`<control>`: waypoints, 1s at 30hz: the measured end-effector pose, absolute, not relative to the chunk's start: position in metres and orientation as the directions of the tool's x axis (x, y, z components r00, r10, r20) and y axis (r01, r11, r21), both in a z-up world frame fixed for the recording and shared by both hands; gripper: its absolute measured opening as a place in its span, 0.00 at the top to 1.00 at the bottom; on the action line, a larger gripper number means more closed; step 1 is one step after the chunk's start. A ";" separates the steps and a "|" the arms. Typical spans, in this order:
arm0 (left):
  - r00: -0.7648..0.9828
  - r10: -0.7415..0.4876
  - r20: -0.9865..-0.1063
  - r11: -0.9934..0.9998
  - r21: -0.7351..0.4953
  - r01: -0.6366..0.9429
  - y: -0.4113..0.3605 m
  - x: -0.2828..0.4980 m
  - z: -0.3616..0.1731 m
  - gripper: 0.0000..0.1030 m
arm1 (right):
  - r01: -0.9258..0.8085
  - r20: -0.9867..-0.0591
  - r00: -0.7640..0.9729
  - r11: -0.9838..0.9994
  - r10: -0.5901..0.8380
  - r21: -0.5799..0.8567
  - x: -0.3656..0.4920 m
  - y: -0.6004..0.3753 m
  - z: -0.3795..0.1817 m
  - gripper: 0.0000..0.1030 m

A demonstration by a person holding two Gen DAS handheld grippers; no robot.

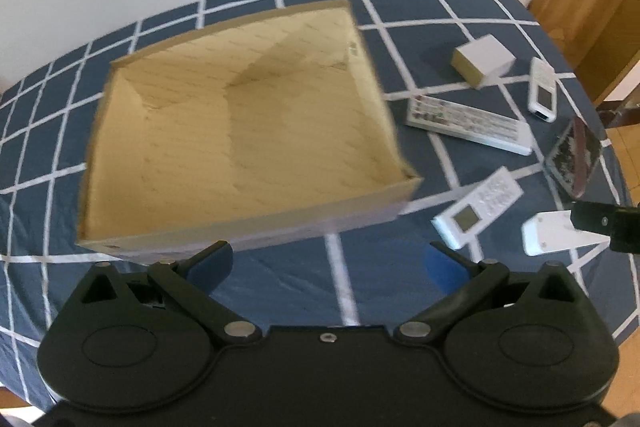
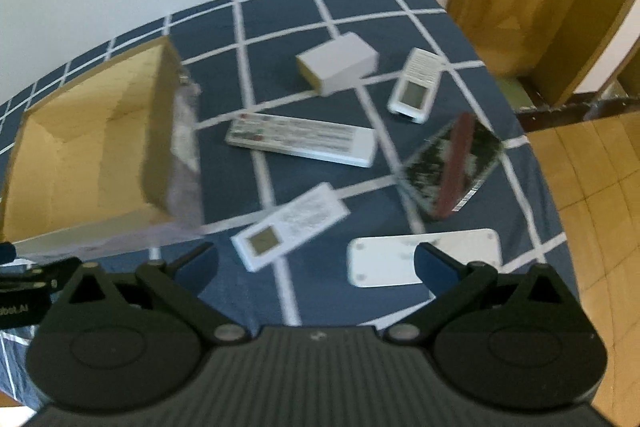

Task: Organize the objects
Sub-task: 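Move the right gripper toward the white power strip on the bedspread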

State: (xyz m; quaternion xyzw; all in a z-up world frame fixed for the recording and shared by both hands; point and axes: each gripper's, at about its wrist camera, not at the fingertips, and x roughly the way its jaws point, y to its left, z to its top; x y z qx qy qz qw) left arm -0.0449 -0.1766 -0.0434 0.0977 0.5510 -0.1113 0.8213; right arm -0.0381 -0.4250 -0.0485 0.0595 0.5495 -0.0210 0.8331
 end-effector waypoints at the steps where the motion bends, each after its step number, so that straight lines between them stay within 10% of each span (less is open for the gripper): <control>1: 0.362 -0.075 -0.929 0.956 0.036 0.292 -0.183 -0.046 -0.045 0.00 | 0.100 -0.921 0.389 0.992 0.031 0.076 -0.037 -0.434 -0.050 0.00; 30: 0.118 -0.122 -0.986 0.927 -0.071 0.367 -0.366 -0.060 -0.152 0.00 | 0.123 -0.974 0.170 0.977 0.149 0.171 0.002 -0.577 -0.152 0.00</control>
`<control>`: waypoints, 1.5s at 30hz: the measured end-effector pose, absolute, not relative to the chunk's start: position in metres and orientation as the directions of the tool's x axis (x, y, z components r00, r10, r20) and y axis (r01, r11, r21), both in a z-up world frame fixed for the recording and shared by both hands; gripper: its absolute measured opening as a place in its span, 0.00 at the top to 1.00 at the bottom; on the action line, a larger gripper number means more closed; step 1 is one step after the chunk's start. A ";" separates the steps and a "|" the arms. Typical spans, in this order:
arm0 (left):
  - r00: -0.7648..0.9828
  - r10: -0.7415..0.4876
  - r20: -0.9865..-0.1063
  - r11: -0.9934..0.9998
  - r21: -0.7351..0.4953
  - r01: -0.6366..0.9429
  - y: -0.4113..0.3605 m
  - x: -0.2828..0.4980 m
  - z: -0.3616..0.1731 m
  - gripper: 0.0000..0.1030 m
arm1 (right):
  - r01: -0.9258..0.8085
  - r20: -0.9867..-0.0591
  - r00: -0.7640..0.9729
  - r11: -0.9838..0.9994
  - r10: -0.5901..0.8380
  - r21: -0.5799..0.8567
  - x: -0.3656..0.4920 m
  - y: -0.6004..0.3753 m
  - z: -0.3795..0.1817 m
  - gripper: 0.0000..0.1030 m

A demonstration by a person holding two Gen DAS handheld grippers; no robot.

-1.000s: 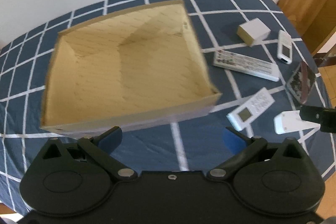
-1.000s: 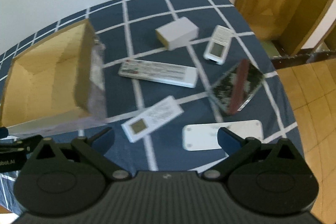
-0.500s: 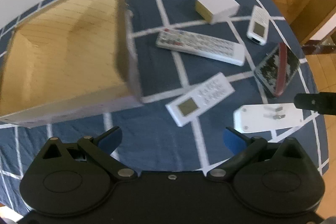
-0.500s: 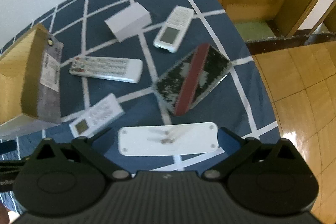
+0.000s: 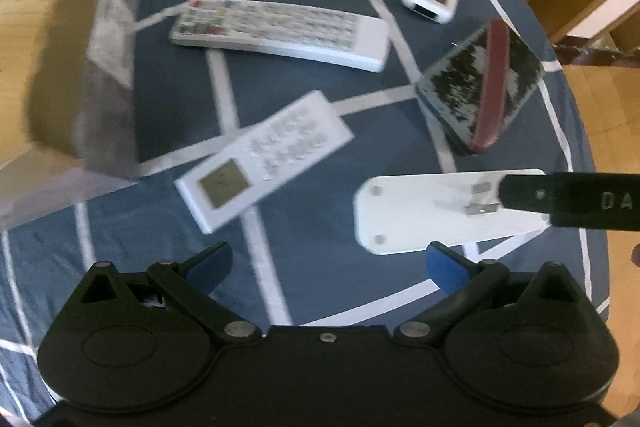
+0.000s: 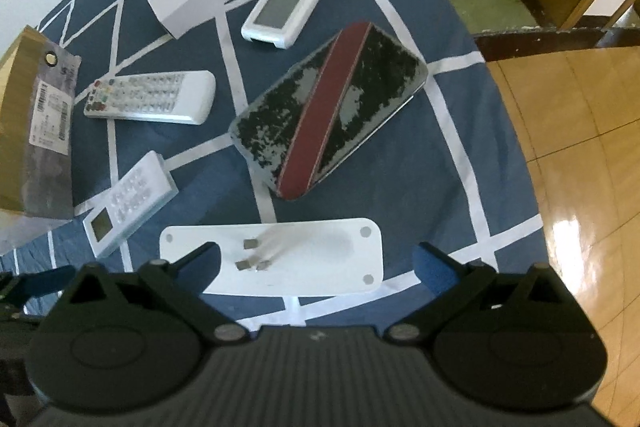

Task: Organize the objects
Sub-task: 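Move the right gripper toward the white power strip on the bedspread, then close the right gripper on the edge of the white power strip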

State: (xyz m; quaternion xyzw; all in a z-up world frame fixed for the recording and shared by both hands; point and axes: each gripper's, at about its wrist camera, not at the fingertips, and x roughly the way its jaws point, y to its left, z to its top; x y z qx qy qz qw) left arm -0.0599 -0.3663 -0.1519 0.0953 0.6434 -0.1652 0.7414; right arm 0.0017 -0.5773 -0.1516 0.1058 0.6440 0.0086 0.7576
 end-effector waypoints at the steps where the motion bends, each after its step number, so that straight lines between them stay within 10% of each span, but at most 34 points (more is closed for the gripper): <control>1: 0.110 -0.128 -0.986 0.924 -0.078 0.374 -0.371 -0.060 -0.155 0.00 | 0.122 -0.974 0.166 0.977 0.154 0.175 0.003 -0.578 -0.154 0.00; 45: 0.003 -0.234 -0.972 0.910 -0.218 0.352 -0.404 -0.049 -0.184 0.11 | 0.044 -0.968 0.119 0.973 0.221 0.227 0.019 -0.571 -0.174 0.16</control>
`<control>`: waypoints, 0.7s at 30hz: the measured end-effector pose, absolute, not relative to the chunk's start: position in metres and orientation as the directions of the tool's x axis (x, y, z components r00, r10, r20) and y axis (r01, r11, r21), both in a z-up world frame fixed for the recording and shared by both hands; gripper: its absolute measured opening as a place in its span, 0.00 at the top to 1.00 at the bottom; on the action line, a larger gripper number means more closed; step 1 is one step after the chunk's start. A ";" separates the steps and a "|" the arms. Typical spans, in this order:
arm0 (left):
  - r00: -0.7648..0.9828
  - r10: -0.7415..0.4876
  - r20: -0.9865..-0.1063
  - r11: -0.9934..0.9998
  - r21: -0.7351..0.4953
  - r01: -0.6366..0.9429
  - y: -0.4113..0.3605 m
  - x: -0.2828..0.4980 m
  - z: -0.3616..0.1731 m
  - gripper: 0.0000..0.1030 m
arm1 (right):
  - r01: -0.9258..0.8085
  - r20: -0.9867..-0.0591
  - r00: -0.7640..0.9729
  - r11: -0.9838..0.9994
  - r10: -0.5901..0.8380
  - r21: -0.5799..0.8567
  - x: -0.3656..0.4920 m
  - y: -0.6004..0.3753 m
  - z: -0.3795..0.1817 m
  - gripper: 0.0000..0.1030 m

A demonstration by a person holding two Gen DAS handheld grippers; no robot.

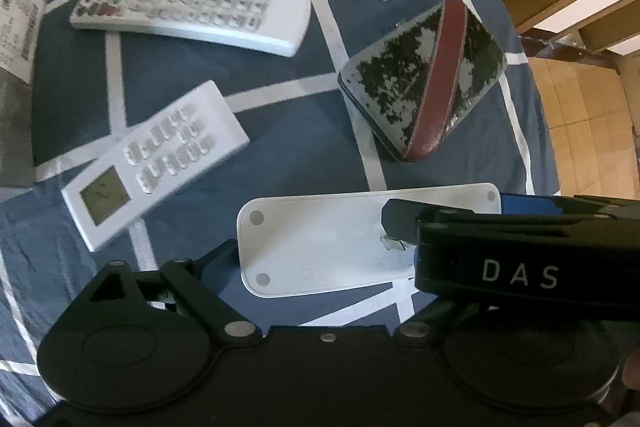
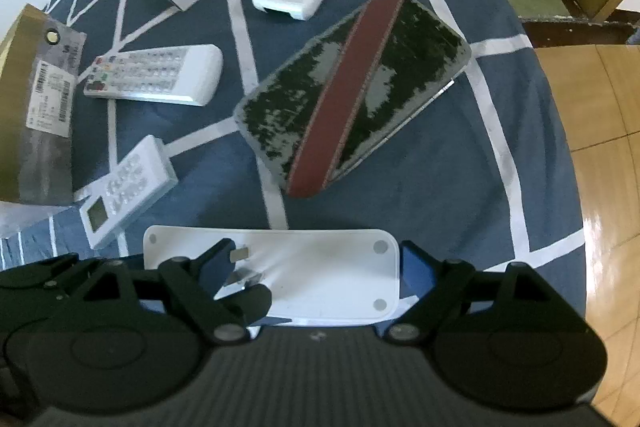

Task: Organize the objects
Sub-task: 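Close the right gripper on the edge of the white power strip, then carry the power strip with the right gripper over the cardboard box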

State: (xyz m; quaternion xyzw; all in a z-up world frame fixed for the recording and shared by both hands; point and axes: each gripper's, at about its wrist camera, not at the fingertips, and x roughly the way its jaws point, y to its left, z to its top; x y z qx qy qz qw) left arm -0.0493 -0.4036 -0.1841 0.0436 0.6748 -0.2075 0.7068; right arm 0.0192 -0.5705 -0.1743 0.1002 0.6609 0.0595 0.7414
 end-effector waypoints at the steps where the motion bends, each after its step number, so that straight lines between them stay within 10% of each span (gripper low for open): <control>1: 0.006 -0.236 -0.972 0.910 -0.219 0.351 -0.400 -0.048 -0.180 0.11 | 0.042 -0.967 0.123 0.973 0.222 0.228 0.020 -0.568 -0.171 0.16; 21: 0.165 -0.243 -0.956 0.929 -0.180 0.324 -0.303 -0.028 -0.080 0.11 | -0.055 -0.932 0.251 0.965 0.263 0.257 0.019 -0.467 -0.076 0.16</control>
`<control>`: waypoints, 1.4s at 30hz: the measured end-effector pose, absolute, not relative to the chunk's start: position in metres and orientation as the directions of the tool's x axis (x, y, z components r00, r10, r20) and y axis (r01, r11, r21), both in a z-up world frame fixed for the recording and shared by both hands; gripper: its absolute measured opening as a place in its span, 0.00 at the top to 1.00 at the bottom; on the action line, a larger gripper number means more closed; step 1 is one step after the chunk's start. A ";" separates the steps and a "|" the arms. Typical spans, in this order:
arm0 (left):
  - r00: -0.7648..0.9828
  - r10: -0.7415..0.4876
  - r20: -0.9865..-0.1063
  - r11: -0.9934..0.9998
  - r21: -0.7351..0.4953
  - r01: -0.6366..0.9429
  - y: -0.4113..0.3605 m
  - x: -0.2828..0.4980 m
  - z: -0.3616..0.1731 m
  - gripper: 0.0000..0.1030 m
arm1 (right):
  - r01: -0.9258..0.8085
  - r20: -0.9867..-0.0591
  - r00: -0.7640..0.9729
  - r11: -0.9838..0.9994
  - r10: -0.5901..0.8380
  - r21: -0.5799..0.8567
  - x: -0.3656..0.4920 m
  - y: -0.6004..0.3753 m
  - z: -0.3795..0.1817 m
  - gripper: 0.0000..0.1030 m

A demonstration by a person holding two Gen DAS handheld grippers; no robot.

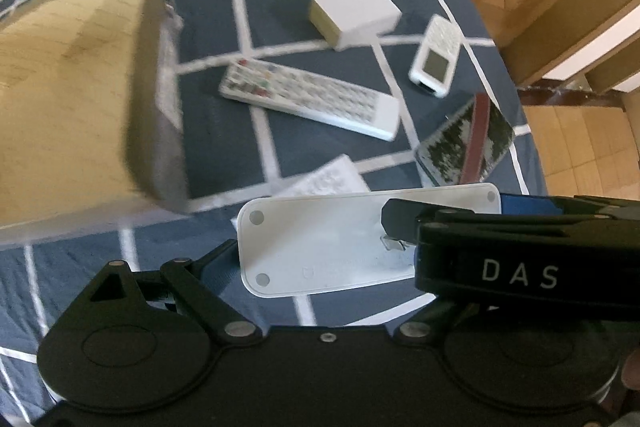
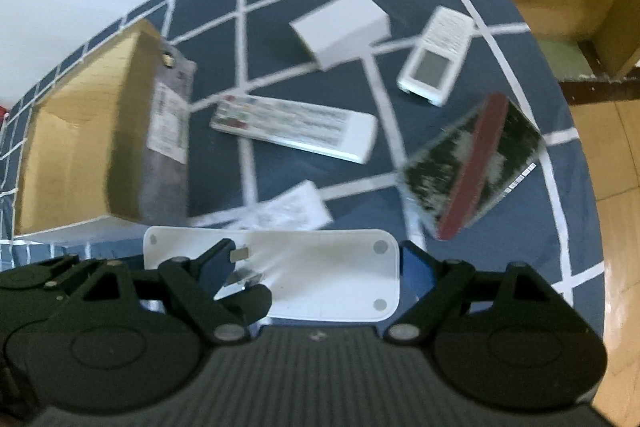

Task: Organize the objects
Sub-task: 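Carry the power strip with the right gripper over the cardboard box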

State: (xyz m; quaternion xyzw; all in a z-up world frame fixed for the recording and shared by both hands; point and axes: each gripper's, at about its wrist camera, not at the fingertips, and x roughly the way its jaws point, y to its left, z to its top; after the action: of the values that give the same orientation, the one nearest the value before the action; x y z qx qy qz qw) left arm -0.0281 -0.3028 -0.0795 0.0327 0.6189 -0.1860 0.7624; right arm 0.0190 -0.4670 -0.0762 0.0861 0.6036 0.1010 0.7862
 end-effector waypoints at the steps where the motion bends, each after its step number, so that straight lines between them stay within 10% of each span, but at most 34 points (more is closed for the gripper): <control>1: 0.172 -0.244 -0.954 0.929 -0.179 0.323 -0.296 -0.027 -0.075 0.11 | -0.059 -0.929 0.258 0.964 0.265 0.258 0.018 -0.460 -0.072 0.16; 42: 0.342 -0.241 -0.908 0.958 -0.166 0.236 -0.061 0.023 -0.020 0.11 | -0.220 -0.874 0.366 0.942 0.321 0.254 0.012 -0.210 -0.013 0.16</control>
State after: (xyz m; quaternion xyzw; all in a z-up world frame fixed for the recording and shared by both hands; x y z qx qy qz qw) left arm 0.0229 -0.0607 -0.0195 -0.0025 0.5549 -0.1457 0.8190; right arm 0.0122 -0.2101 -0.0127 0.0469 0.5387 0.1638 0.8251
